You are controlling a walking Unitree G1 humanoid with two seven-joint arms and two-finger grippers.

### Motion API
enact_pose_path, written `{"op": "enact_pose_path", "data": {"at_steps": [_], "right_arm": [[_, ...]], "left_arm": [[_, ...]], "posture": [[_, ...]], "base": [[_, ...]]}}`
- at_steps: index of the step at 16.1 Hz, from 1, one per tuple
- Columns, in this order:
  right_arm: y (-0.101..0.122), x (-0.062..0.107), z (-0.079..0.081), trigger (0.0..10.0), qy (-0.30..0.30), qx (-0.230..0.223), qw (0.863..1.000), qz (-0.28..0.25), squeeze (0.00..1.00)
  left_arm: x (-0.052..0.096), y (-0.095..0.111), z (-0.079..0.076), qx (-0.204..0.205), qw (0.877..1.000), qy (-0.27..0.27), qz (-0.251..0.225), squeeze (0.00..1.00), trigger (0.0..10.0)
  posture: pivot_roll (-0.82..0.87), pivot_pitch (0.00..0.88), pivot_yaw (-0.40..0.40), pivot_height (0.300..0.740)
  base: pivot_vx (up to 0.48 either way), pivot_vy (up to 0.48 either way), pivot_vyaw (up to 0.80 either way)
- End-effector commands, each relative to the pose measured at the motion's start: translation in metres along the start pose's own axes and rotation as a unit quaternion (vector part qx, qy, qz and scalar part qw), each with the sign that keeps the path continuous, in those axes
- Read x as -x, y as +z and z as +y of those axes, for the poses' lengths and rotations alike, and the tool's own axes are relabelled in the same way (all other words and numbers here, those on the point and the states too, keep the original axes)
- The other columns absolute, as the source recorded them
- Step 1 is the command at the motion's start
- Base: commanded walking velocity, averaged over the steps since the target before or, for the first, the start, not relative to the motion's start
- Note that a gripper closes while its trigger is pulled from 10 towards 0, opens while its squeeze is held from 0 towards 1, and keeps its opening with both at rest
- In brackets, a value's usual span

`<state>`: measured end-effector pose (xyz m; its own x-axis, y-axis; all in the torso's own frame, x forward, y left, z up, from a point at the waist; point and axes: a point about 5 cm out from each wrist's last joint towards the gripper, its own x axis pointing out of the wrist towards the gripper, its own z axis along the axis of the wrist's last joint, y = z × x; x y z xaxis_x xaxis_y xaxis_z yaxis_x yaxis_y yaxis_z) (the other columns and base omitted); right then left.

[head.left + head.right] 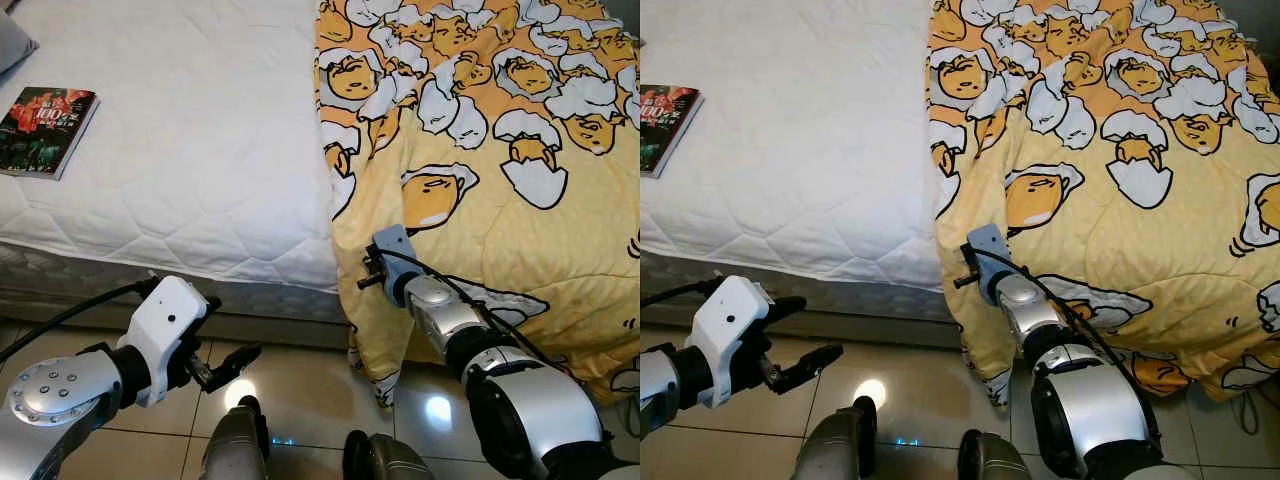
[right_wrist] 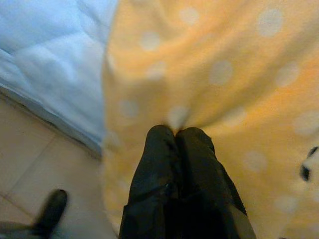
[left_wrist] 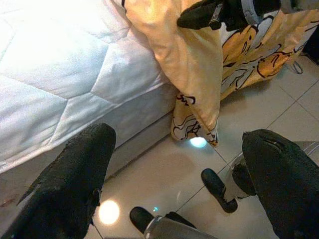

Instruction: Clean up the room

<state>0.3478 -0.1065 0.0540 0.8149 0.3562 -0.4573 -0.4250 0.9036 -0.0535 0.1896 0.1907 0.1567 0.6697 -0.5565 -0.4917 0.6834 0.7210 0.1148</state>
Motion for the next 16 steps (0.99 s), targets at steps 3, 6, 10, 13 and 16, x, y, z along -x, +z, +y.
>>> {"op": "enact_pose_path", "data": {"at_steps": [3,6,10,13,16], "right_arm": [[0.016,-0.003,0.021,0.0,0.114,-0.072,0.99,-0.04,0.0],[0.04,-0.005,0.049,0.0,0.234,-0.101,0.962,-0.095,0.0],[0.02,-0.003,0.037,10.0,0.132,-0.024,0.987,-0.083,0.0],[0.011,0.01,0.032,10.0,0.094,-0.08,0.983,-0.132,1.0],[-0.006,0.056,0.021,10.0,0.002,-0.093,0.978,-0.186,1.0]], "left_arm": [[-0.005,-0.002,0.002,0.003,1.0,0.001,-0.004,0.38,10.0],[-0.009,-0.002,0.007,0.0,1.0,0.004,-0.009,0.38,10.0],[-0.022,-0.008,0.005,0.027,0.999,0.025,-0.029,0.36,10.0],[-0.036,-0.016,0.011,0.063,0.992,0.103,-0.046,0.27,10.0],[-0.056,-0.01,0.015,0.079,0.981,0.154,-0.085,0.22,10.0]], "posture": [[0.25,0.156,-0.064,0.74],[0.23,0.135,-0.057,0.74],[0.17,0.072,-0.047,0.74],[0.11,0.007,-0.024,0.74],[0.04,0.0,0.022,0.74]], "base": [[0.0,0.0,0.0],[0.0,0.0,0.0],[0.0,0.0,0.0],[0.0,0.0,0.0],[0.0,0.0,0.0]]}}
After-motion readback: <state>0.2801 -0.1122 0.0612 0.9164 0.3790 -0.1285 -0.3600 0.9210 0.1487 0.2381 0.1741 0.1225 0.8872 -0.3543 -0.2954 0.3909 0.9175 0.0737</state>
